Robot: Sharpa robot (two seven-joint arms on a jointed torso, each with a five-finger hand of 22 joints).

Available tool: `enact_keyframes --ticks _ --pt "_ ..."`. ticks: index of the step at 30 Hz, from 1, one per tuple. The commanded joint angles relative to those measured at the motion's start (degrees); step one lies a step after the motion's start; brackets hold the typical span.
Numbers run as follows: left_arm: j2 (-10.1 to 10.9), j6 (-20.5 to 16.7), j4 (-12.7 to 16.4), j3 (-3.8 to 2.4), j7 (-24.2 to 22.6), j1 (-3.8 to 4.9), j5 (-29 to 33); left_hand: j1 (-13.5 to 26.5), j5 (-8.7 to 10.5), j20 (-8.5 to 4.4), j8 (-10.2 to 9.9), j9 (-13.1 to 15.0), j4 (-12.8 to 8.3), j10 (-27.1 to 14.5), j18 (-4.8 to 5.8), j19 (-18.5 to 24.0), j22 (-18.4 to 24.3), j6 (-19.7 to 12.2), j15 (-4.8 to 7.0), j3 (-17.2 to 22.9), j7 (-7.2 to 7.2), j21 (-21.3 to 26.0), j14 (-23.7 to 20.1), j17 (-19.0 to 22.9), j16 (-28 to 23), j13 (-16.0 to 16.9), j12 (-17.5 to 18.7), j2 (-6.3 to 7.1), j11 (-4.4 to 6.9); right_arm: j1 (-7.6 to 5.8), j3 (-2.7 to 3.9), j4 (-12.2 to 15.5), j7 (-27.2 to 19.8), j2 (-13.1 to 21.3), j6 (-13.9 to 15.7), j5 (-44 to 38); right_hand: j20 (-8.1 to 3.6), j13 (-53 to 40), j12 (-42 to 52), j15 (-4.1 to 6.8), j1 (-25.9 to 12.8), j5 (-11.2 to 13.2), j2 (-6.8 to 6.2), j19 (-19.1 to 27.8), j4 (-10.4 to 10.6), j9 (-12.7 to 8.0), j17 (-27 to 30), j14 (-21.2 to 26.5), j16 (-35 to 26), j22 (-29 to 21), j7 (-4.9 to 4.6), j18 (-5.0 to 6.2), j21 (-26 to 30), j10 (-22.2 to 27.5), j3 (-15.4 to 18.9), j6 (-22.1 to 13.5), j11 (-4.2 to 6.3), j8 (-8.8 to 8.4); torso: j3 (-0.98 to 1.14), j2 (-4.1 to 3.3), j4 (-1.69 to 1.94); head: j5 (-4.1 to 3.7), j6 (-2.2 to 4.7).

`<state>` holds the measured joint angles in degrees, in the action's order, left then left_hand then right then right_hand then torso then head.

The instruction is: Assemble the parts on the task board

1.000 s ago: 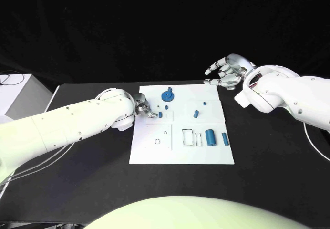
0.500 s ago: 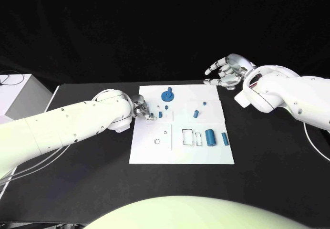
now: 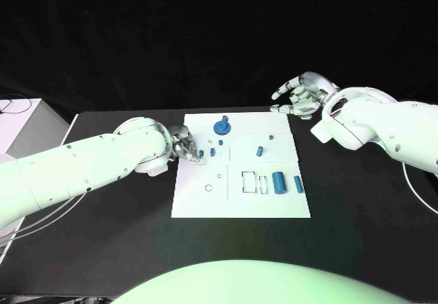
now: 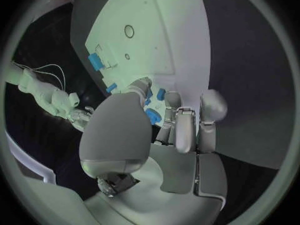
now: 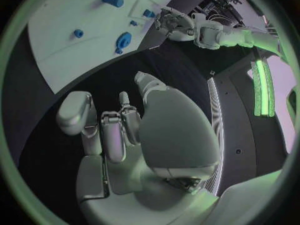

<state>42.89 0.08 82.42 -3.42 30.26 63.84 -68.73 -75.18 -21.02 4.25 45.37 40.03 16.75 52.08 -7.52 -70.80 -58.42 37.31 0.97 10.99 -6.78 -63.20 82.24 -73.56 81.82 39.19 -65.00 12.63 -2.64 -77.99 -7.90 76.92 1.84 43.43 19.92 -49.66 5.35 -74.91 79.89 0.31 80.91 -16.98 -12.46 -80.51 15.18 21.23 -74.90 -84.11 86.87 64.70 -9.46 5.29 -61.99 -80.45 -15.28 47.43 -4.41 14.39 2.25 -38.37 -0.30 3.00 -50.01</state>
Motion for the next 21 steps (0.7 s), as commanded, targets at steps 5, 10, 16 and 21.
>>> enact_keyframes --ticks 5,10,16,21 --pt "1.5 -13.3 2.0 -2.15 -16.7 -1.68 -0.1 -10.0 -0.19 1.78 0.6 -3.5 -0.2 -5.7 -2.98 9.8 15.8 -3.6 -1.67 6.6 -2.00 16.8 -13.3 16.9 -13.0 -4.6 2.3 0.33 -1.94 0.07 0.02 0.0 -0.7 0.2 -0.1 -0.3 0.08 -3.3 -0.4 -0.08 -0.4 -0.3 -0.03 0.4 -0.1 0.1 -8.0 -4.2 -0.2 -0.1 0.11 0.80 0.3 0.4 -0.3 -0.4 0.08 0.29 0.02 0.01 -0.04 -0.38 0.06" --pt "1.8 -17.8 2.6 -2.98 -23.4 -2.34 -1.0 -12.1 0.12 2.40 -1.2 -8.1 -0.6 -9.4 -2.95 10.8 16.1 -4.9 -2.41 14.3 -2.80 17.9 -18.8 23.6 -16.6 -9.9 7.1 2.53 -2.76 0.12 0.02 -0.1 -1.0 0.4 0.2 -0.1 0.08 -3.0 -0.6 -0.08 -0.4 -0.4 -0.03 0.5 -0.1 0.1 -7.8 -4.2 -0.3 -0.4 0.12 0.86 0.6 0.6 -0.3 -0.4 0.08 0.32 0.04 -0.04 -0.15 -0.58 0.54" --pt "-0.1 -18.6 1.2 -3.30 -26.1 -2.57 -4.9 -12.2 0.84 2.60 -2.4 -12.0 -1.6 -11.0 -2.98 11.0 15.3 -3.1 -2.64 17.0 -3.06 17.2 -19.0 24.7 -15.7 -14.7 11.5 2.65 -3.14 0.18 0.02 -0.2 -1.8 0.4 1.1 0.5 0.01 3.5 -6.8 0.02 0.1 -0.7 0.01 0.9 -0.4 0.1 -7.4 -4.1 -0.5 -1.2 0.20 1.07 1.8 6.1 -1.2 -0.3 0.22 0.65 0.08 -0.04 -0.16 -0.69 1.05" --pt "-2.8 -17.5 -1.9 -3.14 -26.8 -2.59 -8.2 -12.9 1.08 2.41 -5.4 -16.2 -3.4 -10.0 -3.00 10.5 13.6 -0.6 -2.35 18.5 -2.89 15.0 -15.5 21.5 -11.7 -18.3 13.8 2.35 -2.92 0.21 0.01 -0.5 -3.1 0.1 2.3 1.3 -0.28 18.1 -21.5 0.35 0.4 -0.9 -0.64 2.3 -0.7 0.2 -5.0 -3.5 -2.0 -4.6 0.47 1.78 6.3 14.7 -4.0 -0.1 0.58 1.37 0.07 -0.02 -0.19 -0.73 1.51"
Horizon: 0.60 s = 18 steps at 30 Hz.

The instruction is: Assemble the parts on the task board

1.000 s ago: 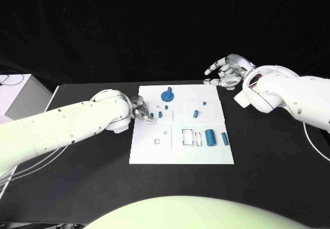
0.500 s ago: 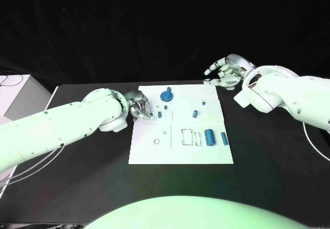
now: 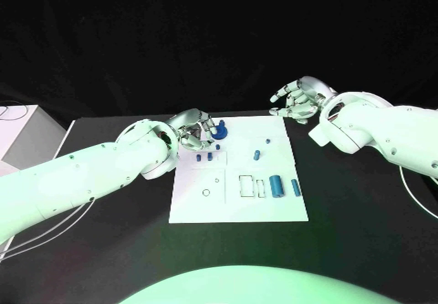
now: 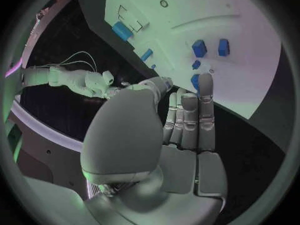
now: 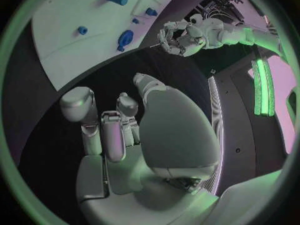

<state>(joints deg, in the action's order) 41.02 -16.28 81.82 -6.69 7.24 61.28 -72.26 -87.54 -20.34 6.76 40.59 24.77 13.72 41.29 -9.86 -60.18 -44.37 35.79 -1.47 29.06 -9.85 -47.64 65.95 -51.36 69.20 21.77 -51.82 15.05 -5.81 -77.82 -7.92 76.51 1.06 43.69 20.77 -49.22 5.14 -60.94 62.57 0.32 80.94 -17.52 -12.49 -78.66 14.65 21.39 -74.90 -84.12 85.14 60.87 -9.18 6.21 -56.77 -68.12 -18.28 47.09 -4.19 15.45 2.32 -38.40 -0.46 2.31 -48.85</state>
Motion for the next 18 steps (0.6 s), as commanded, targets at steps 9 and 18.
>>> enact_keyframes --ticks 9,18 --pt "-6.1 3.0 -8.6 1.59 -3.2 0.07 -10.2 2.2 3.54 0.47 -7.3 -6.9 -0.7 0.9 -0.70 0.3 -1.4 4.5 -0.61 -0.4 1.24 -1.4 1.7 -0.5 3.1 -6.4 6.3 1.23 -0.35 0.05 0.00 -0.5 -5.7 -0.8 3.5 3.0 0.41 25.5 -26.7 -0.10 -0.6 -0.3 -2.76 10.1 -1.7 -0.2 20.4 6.5 -20.2 -20.1 -0.27 4.21 26.8 8.8 -7.9 0.8 -0.14 0.52 0.03 -0.01 -0.03 -0.19 0.88" --pt "-9.1 6.3 -12.8 2.59 -1.7 0.48 -13.5 1.7 8.95 1.09 -12.8 -9.9 -0.8 3.5 0.67 -5.5 -7.6 9.3 -0.77 -1.6 1.75 -7.8 5.5 -2.3 6.9 -11.1 12.4 1.22 -0.59 0.06 -0.02 -0.6 -6.6 -1.2 3.9 3.1 0.33 31.1 -32.0 -0.03 -1.7 -0.4 -2.72 8.1 -3.4 -0.3 20.5 5.1 -21.4 -21.7 -0.28 4.24 29.0 6.8 -9.2 1.2 -0.15 0.41 0.01 -0.11 -0.04 -0.29 0.79"
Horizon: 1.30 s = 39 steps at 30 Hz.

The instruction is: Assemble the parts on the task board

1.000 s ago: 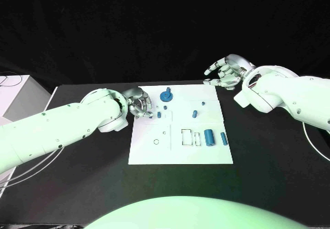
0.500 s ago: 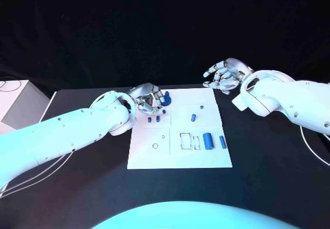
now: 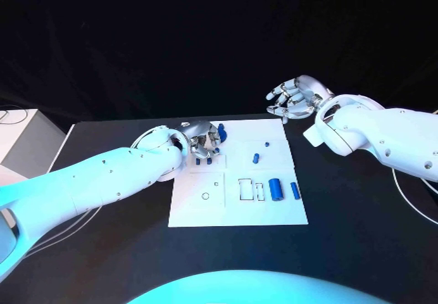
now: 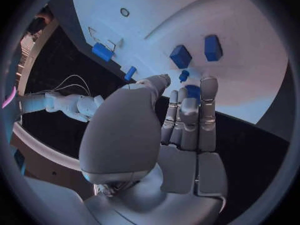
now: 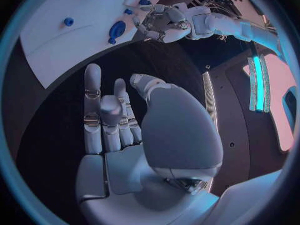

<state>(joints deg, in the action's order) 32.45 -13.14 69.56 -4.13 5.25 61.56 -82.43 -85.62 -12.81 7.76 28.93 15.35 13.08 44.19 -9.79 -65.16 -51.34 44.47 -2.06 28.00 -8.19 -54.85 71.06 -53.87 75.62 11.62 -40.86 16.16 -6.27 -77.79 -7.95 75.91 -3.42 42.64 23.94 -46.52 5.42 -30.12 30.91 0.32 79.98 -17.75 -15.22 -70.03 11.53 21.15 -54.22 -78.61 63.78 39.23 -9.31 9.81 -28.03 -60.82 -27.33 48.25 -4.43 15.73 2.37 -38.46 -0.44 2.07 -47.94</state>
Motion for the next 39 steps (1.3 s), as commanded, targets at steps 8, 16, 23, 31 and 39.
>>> enact_keyframes --ticks 8,16,23,31,39 --pt "-1.6 3.5 -1.6 0.22 0.5 0.45 -4.2 -0.8 8.24 0.29 -3.6 -1.3 -0.4 1.8 0.87 -1.3 -1.8 2.0 -0.23 -1.8 0.50 -1.8 0.9 0.6 1.4 -2.6 4.0 -0.49 -0.20 0.04 0.01 0.0 -2.0 -0.2 0.9 0.3 0.01 0.9 -0.8 -0.01 -1.0 -0.2 -0.03 -0.9 -0.5 -0.1 -0.6 -0.8 0.3 -0.2 -0.15 0.62 0.4 -0.7 -0.2 0.0 0.08 0.01 -0.03 0.02 0.07 -0.14 -0.29" --pt "-2.3 2.8 -2.4 0.31 1.2 0.65 -4.7 -2.4 8.51 0.35 -4.4 -1.5 -1.1 2.3 0.97 -1.8 -2.4 3.2 -0.35 0.0 0.02 -2.5 1.0 1.0 1.7 -3.4 5.3 -1.91 -0.42 0.03 0.01 0.1 -2.0 -0.2 1.0 0.3 -0.01 1.5 -1.4 -0.01 -1.3 -0.2 0.00 -1.2 -0.6 -0.2 -1.0 -1.1 0.5 -0.4 -0.17 0.61 0.6 -0.8 -0.3 0.0 0.05 -0.02 -0.06 0.01 0.09 -0.24 -0.23" --pt "-2.8 3.4 -2.9 0.33 1.8 0.84 -4.7 -3.2 8.36 0.16 -5.4 -1.7 -2.0 3.9 1.10 -2.2 -3.4 4.6 -0.12 3.8 -0.48 -3.6 1.2 1.1 2.1 -4.3 6.4 -2.06 -0.22 0.03 0.01 0.2 -1.9 -0.2 0.9 0.2 -0.01 1.7 -1.6 -0.01 -1.4 -0.2 -0.01 -1.3 -0.7 -0.2 -1.3 -1.3 0.7 -0.4 -0.17 0.61 0.7 -0.8 -0.3 0.1 0.05 -0.04 -0.01 -0.02 0.02 -0.26 -0.35" --pt "-3.5 3.8 -3.7 0.34 2.0 0.93 -4.5 -2.6 8.38 0.03 -6.4 -1.8 -2.9 5.0 1.13 -2.1 -3.9 5.3 -0.07 6.7 -0.74 -4.3 1.2 1.6 2.3 -5.1 7.9 -1.60 -0.21 0.03 0.01 0.4 -1.7 -0.2 0.9 0.0 -0.02 1.9 -1.7 -0.01 -1.6 -0.2 -0.03 -1.5 -0.7 -0.2 -1.5 -1.5 0.9 -0.4 -0.17 0.60 0.7 -0.9 -0.2 0.1 0.04 -0.05 -0.06 -0.05 0.08 -0.39 -0.49" --pt "-4.1 4.5 -4.4 0.61 1.9 0.95 -4.2 -2.0 8.45 0.06 -6.7 -1.9 -3.0 5.1 1.15 -2.1 -4.0 5.3 -0.12 7.2 -0.70 -4.4 1.2 1.7 2.4 -5.3 8.3 -1.29 -0.27 0.03 0.02 0.5 -1.6 -0.2 0.8 0.0 -0.02 1.9 -1.8 -0.01 -1.6 -0.2 -0.03 -1.5 -0.7 -0.2 -1.6 -1.5 0.9 -0.4 -0.17 0.61 0.7 -1.0 -0.2 0.1 0.05 -0.05 -0.04 0.02 0.09 -0.52 -0.69"
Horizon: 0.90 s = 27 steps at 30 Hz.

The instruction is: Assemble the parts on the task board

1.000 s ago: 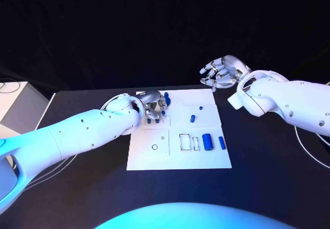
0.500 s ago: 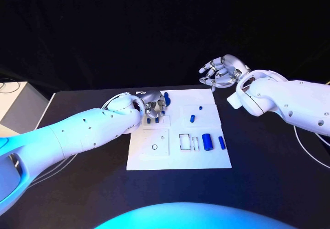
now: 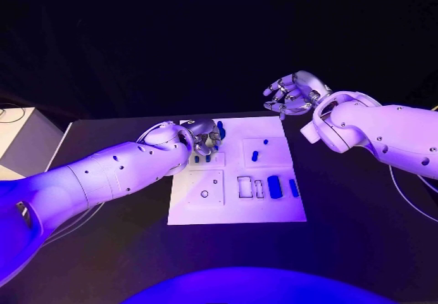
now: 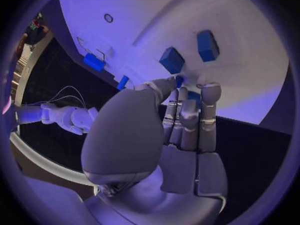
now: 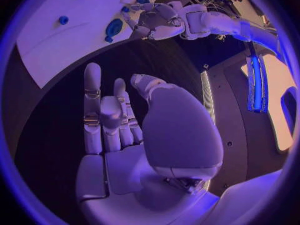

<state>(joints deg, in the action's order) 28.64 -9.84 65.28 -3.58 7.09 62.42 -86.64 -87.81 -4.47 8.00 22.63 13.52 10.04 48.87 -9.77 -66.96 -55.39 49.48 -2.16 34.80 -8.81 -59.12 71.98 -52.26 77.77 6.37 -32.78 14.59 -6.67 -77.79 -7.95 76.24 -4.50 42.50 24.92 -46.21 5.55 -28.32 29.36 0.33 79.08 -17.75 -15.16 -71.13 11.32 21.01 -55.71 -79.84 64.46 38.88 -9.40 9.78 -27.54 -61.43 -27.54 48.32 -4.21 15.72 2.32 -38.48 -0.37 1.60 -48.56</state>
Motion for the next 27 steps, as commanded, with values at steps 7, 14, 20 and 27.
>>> enact_keyframes --ticks 7,14,20,27 --pt "-0.6 2.2 -1.0 0.52 0.4 0.09 0.0 0.5 0.19 -0.13 -0.6 -0.1 -0.1 0.4 1.13 -0.2 -0.1 0.3 -0.08 0.6 -0.02 -0.2 0.2 0.1 0.3 -0.2 0.6 0.50 0.06 0.02 0.02 0.3 -0.5 0.0 -0.2 -0.3 -0.16 0.2 -0.3 0.00 -0.8 -0.2 -0.11 -0.5 -0.5 -0.1 -0.1 -0.3 0.2 -0.1 -0.07 0.64 0.3 -0.5 0.0 0.1 -0.16 -0.05 0.02 0.04 0.06 -0.16 -0.27" --pt "-0.8 2.4 -1.5 0.74 0.5 0.10 0.0 0.9 0.23 -0.04 -0.9 -0.1 -0.2 0.1 1.12 0.0 0.0 0.3 -0.20 0.7 0.13 -0.2 0.2 0.2 0.4 -0.4 1.0 0.70 -0.09 0.01 0.02 0.4 -0.5 0.0 -0.2 -0.3 -0.16 0.2 -0.3 0.00 -0.8 -0.2 -0.11 -0.5 -0.5 -0.1 -0.1 -0.3 0.2 -0.1 -0.07 0.64 0.3 -0.5 0.0 0.1 -0.16 -0.05 0.03 0.05 0.08 -0.23 -0.36" --pt "-1.1 2.3 -1.8 0.85 0.3 0.10 0.0 1.0 0.21 0.03 -1.0 0.0 -0.6 0.8 1.26 -0.4 -0.7 0.6 -0.15 1.3 0.14 -0.9 0.5 -0.3 0.7 -0.5 1.1 0.20 0.02 0.01 0.02 0.4 -0.5 0.1 -0.2 -0.3 -0.17 0.4 -0.4 0.00 -0.9 -0.2 -0.14 -0.6 -0.5 -0.1 0.0 -0.4 0.2 -0.2 -0.06 0.64 0.4 -0.5 0.1 0.1 -0.17 -0.05 0.00 0.04 0.00 -0.21 -0.39" --pt "-1.3 1.0 -2.2 1.04 0.0 0.09 0.0 0.4 0.32 -0.72 -0.9 0.6 -3.2 5.2 2.08 -3.3 -4.9 2.8 0.97 3.4 0.02 -5.1 2.9 -3.1 2.4 -0.1 0.6 -1.60 1.34 0.01 0.02 0.5 -0.5 0.1 -0.1 -0.4 -0.17 0.4 -0.4 0.00 -0.9 -0.2 -0.14 -0.6 -0.5 -0.1 0.0 -0.4 0.2 -0.2 -0.06 0.64 0.4 -0.5 0.1 0.1 -0.17 -0.05 0.02 0.08 0.10 -0.32 -0.42"
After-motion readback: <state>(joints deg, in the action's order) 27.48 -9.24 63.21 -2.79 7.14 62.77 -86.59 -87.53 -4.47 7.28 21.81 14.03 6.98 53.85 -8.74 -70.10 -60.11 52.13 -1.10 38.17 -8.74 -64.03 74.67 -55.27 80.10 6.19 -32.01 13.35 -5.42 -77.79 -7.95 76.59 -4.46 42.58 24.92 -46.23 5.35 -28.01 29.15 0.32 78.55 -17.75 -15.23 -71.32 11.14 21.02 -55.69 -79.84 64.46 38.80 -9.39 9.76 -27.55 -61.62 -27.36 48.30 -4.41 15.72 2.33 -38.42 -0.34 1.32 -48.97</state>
